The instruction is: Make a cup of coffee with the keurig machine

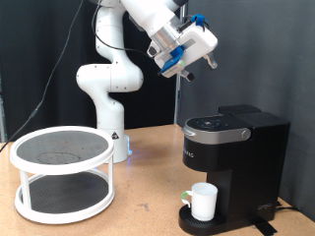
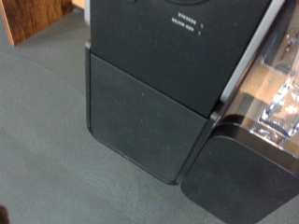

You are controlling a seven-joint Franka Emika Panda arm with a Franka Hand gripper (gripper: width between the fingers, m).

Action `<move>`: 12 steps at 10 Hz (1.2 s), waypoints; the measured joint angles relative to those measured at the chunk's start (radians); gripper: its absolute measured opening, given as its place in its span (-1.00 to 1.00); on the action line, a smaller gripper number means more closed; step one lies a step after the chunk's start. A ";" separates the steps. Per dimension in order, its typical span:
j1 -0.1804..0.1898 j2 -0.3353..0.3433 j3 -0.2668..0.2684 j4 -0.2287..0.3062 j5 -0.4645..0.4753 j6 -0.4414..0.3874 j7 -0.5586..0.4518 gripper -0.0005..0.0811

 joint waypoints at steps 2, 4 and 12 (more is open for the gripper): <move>-0.009 0.023 0.027 0.061 -0.139 -0.043 0.084 0.81; -0.028 0.093 0.064 0.186 -0.340 -0.153 0.192 0.81; -0.047 0.341 0.130 0.348 -0.593 -0.061 0.290 0.81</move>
